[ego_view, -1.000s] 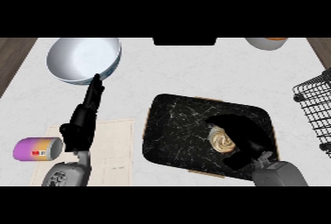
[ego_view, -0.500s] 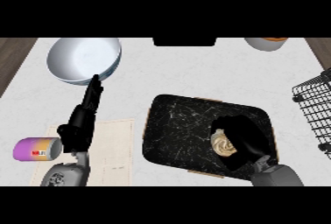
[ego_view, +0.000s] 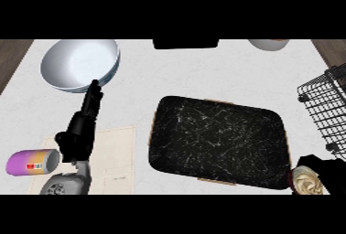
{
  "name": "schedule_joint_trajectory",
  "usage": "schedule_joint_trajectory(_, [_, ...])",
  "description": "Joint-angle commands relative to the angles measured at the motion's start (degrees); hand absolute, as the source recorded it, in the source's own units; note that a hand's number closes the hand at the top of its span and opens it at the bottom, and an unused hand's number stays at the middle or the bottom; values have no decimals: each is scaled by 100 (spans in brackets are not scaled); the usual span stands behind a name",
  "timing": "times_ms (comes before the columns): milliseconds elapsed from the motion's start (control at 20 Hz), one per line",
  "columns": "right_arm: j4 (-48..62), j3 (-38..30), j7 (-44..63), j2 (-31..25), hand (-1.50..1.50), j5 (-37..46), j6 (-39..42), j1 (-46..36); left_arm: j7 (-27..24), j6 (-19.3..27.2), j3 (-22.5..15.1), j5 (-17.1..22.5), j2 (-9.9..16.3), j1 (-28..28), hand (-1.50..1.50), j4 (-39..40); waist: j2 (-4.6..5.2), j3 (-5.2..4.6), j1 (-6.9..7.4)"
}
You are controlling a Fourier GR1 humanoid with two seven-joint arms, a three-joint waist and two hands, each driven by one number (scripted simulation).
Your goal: Pick the cupcake from the tray and place it in the tiered basket
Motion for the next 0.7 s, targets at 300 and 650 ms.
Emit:
schedule_joint_trajectory(300, [-1201, -2549, -815, -691, 150, -1759, -360, 1738, 0, -31, 55, 2, 68, 22, 0, -91, 21, 7, -20])
schedule_joint_trajectory(650, [-1818, -4643, -1220, -918, 150, -3793, 750, 2127, -42, -90, 34, -26, 95, 13, 0, 77, 14, 5, -43])
